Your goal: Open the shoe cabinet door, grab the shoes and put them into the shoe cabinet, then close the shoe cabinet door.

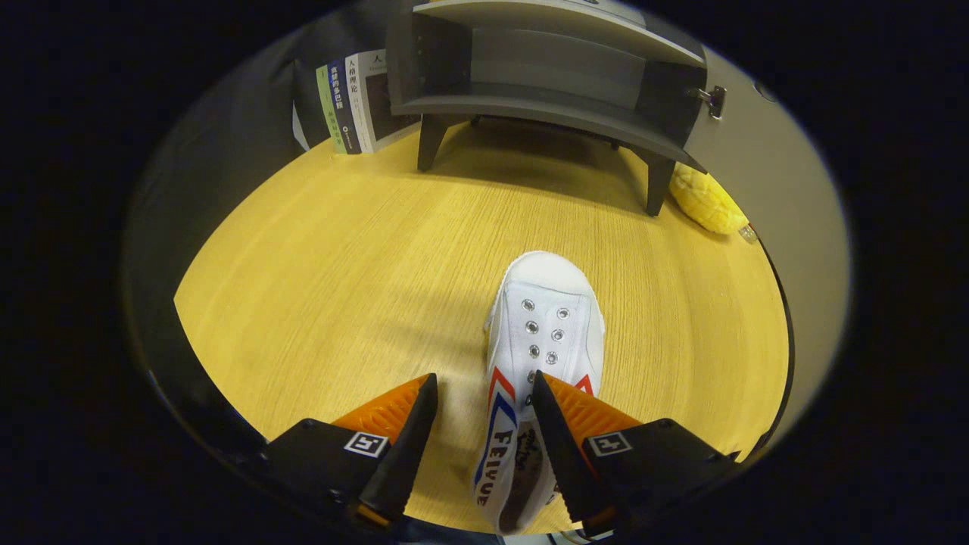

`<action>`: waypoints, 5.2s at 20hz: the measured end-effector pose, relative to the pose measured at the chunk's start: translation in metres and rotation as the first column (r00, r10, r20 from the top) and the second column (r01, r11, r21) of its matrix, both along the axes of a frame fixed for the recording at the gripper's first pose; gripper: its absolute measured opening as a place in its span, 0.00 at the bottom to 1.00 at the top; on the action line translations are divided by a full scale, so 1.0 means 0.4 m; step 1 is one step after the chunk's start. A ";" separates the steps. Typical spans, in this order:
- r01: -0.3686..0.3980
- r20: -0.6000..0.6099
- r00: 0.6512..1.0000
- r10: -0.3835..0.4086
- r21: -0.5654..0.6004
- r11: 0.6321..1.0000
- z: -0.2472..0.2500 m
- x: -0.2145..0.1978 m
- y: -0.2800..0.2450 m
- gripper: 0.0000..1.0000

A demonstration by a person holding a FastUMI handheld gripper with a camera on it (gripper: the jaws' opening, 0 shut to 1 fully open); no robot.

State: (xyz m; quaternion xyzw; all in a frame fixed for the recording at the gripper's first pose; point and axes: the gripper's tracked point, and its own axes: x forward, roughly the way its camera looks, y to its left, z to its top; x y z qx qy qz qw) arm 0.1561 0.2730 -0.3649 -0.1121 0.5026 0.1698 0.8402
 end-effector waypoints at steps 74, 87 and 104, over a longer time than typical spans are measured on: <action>0.078 0.650 0.705 -0.284 0.327 0.942 0.913 1.001 0.143 0.69; -0.042 0.807 0.545 -0.228 0.298 0.954 1.126 0.398 0.008 0.99; 0.064 0.771 0.570 -0.285 0.304 0.950 1.073 -0.073 -0.360 0.98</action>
